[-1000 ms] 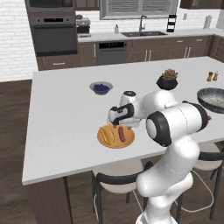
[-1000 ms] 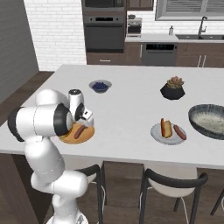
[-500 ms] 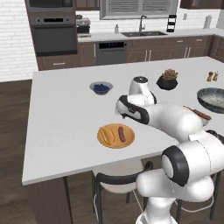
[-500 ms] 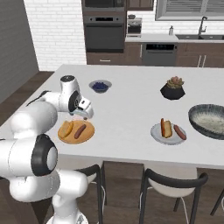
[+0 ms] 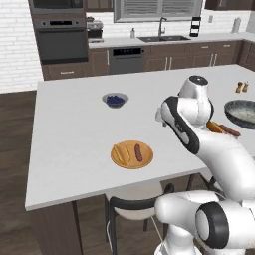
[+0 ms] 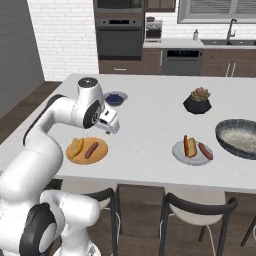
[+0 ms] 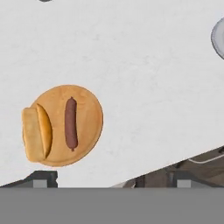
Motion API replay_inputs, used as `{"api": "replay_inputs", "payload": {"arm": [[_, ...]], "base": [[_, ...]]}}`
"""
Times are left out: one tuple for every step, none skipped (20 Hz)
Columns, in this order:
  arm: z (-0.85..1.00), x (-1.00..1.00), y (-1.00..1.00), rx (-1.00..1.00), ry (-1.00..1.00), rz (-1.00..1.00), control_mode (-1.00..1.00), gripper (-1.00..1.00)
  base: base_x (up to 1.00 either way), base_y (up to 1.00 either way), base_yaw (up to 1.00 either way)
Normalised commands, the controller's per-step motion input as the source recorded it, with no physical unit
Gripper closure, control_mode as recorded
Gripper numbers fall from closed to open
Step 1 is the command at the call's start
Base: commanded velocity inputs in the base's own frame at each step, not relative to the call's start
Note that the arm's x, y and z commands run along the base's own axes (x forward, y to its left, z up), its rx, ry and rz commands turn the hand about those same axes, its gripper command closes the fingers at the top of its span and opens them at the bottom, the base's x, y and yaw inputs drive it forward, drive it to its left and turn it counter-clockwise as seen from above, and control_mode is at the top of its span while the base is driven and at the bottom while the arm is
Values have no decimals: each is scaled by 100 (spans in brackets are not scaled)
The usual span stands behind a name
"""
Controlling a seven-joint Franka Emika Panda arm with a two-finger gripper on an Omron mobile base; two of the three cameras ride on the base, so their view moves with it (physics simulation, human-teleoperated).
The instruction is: Place one bun and one sausage from the bowl on each plate.
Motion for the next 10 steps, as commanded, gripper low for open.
{"api": "replay_inputs", "payload": {"arm": [[7, -74, -46, 0, -26, -6, -100, -100], [4, -79, -38, 0, -25, -3, -100, -100], [0, -96, -11, 0, -27, 0, -100, -100], [0, -93, 0, 0, -27, 5, -100, -100], [0, -99, 0, 0, -31, 7, -100, -100], [0, -99, -2, 0, -34, 7, -100, -100], [0, -80, -24, 3, -24, 4, -100, -100], [-1, -56, -20, 2, -11, 3, -100, -100], [-4, -39, -29, 3, -4, 0, -100, -100], [-6, -31, -32, 4, -2, 0, -100, -100]], "base": [[0, 0, 0], [0, 0, 0], [0, 0, 0], [0, 0, 0], [0, 0, 0], [0, 0, 0], [0, 0, 0], [0, 0, 0], [0, 0, 0], [0, 0, 0]]}}
